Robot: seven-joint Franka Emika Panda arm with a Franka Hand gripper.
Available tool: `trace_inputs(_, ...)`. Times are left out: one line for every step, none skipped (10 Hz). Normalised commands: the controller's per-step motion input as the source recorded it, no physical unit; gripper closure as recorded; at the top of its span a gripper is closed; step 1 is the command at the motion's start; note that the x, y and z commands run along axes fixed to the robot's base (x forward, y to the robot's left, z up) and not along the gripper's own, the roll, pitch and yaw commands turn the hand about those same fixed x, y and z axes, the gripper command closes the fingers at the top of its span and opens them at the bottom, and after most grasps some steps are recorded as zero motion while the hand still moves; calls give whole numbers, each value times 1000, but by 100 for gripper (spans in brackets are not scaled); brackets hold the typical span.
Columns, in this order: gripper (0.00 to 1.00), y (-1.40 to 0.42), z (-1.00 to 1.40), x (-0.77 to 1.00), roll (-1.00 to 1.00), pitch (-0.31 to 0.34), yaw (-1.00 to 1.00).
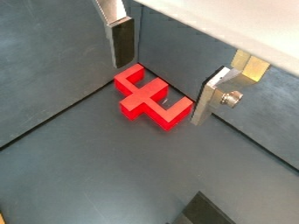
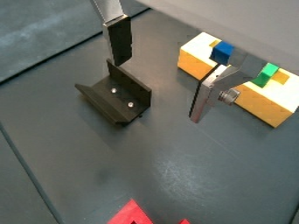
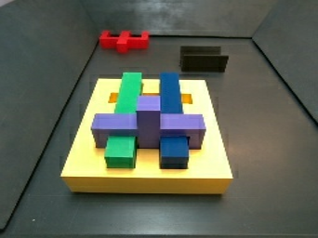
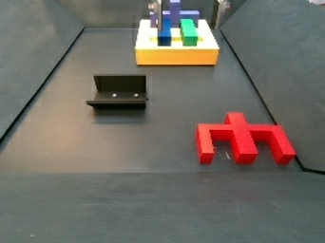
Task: Pick up the red object. Move up. Place the red object on the fixture. Regrasp the red object. Move to above the board. Insert the red object.
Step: Pick up the red object.
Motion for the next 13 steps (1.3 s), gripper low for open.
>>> trace_inputs(0, 0, -46, 0, 0, -1, 0)
trace_inputs(0, 169, -189, -126, 0, -1, -29)
trace_inputs(0, 306, -720, -231, -40, -43, -91)
trace_inputs(0, 340, -906, -383, -74, -144, -71)
trace_inputs(0, 271, -851, -369, -110, -154, -26)
trace_inputs(0, 134, -626, -257, -217, -179, 0)
trace_inputs(0, 94, -580, -246, -231, -191, 0)
trace_inputs(0, 126, -486, -363, -281, -227, -66)
trace_inputs(0, 269, -460, -386, -289, -243, -66)
trace_inputs(0, 229, -591, -340, -230, -201, -63)
trace_inputs(0, 306, -697, -340, -181, -184, -34)
trace_inputs(0, 323, -691, -363, -167, -201, -34)
trace_inputs(0, 89, -614, -91, -116, -161, 0)
